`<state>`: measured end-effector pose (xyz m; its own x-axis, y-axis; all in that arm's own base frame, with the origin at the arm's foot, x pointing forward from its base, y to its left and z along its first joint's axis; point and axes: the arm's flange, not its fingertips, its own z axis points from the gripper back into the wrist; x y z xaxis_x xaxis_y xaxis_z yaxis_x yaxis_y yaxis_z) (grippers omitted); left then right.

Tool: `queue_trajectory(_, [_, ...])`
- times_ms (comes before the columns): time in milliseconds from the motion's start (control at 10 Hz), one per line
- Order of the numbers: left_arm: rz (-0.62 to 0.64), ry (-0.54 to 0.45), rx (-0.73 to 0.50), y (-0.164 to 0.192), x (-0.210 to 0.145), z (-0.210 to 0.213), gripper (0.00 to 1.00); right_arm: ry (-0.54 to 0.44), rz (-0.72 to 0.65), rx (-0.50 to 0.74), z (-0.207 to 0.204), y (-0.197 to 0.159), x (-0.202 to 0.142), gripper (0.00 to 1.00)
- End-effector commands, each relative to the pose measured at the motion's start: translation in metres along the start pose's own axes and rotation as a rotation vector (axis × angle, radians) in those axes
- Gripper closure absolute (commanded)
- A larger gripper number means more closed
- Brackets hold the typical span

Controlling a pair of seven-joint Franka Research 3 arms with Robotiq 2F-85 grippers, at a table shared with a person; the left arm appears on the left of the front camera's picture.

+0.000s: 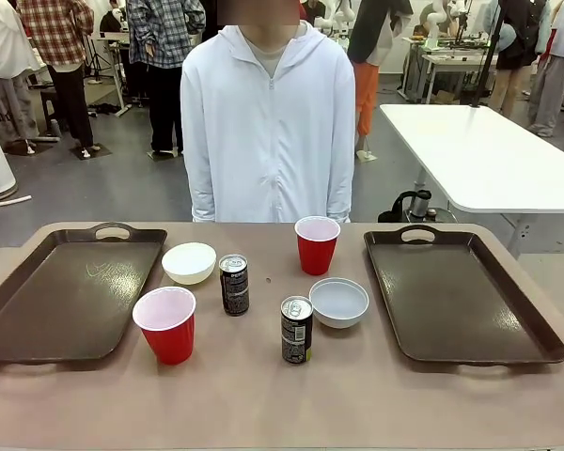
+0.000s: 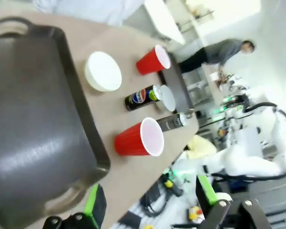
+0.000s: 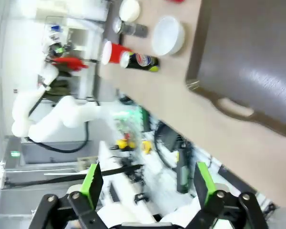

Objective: Prepare tableware on both trays.
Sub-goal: Pick up a Picnic Bowl from the table and place it on a Handle tray.

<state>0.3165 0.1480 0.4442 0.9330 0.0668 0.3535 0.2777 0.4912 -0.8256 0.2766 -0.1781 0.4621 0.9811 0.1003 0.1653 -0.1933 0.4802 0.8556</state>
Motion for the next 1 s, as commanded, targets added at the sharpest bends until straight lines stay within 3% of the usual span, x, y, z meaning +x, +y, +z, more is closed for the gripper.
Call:
queue_trajectory(0, [0.081, 0.016, -0.031, 0.025, 0.004, 0.01, 0.0, -0.01, -0.092, 0.091, 0.014, -0.021, 0.01, 0.0])
queue_trajectory(400, [0.092, -0.006, 0.002, 0.022, -0.009, 0.011, 0.0, -0.028, -0.217, 0.071, 0.025, -0.041, 0.006, 0.0])
queue_trajectory(700, [0.039, 0.034, 0.102, 0.003, -0.013, 0.001, 0.0, -0.021, -0.2, 0.027, 0.02, -0.044, 0.014, 0.0])
queue_trajectory(900, [0.093, 0.039, 0.031, 0.016, -0.004, 0.007, 0.0, 0.0, -0.214, 0.052, 0.021, -0.045, 0.005, 0.0])
